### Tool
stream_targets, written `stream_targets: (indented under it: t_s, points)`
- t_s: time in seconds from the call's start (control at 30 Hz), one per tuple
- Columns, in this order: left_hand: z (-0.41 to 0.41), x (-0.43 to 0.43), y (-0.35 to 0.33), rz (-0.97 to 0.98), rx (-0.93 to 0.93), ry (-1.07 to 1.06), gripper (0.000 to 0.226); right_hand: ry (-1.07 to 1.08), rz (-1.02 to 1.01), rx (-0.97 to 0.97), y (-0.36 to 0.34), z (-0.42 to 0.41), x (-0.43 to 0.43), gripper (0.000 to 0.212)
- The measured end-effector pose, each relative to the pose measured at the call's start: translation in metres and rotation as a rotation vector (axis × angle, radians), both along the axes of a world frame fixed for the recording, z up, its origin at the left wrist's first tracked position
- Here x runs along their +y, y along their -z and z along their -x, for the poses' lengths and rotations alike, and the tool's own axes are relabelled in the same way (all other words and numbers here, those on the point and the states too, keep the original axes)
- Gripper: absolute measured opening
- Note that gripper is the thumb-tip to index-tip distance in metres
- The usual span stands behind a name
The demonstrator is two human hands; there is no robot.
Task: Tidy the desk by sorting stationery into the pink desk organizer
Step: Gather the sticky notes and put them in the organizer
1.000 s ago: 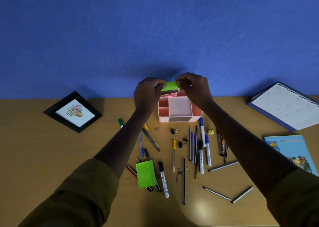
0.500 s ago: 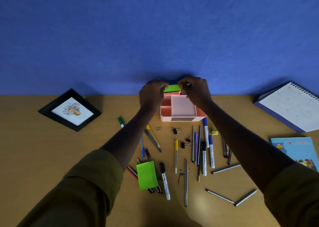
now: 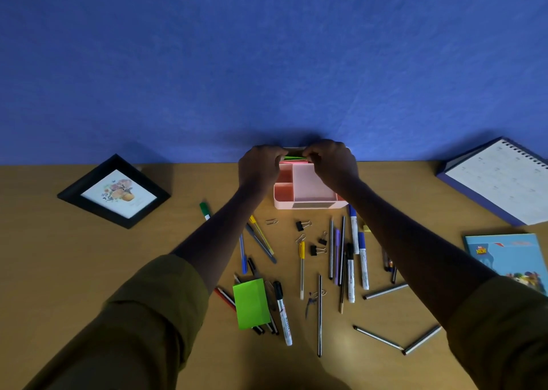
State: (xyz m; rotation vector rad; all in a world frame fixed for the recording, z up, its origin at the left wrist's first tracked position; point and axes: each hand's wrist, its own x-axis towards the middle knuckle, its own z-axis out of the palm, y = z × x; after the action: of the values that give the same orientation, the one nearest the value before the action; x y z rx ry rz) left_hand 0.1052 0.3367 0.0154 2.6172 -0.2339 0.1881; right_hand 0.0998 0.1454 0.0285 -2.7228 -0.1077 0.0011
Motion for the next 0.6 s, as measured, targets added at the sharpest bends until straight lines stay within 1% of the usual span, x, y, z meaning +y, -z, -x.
stream_targets:
  t_s: [0.17,0.27,0.43,0.6]
  points:
    - [0.004,0.001,0.0,-0.037,0.026,0.015,0.028,-0.049,0.061,0.02,-0.002,0.002,0.001,0.021]
    - [0.005,0.003,0.0,-0.045,0.036,0.02,0.031,-0.067,0.06,0.026,-0.002,0.005,0.002,0.024]
    - [0.011,0.007,-0.008,0.026,0.014,-0.017,0.025,-0.074,-0.01,-0.009,-0.005,0.011,0.0,0.024]
    - [0.039,0.022,-0.021,0.148,0.022,-0.055,0.027,-0.018,-0.1,-0.043,-0.013,0.029,-0.002,0.021]
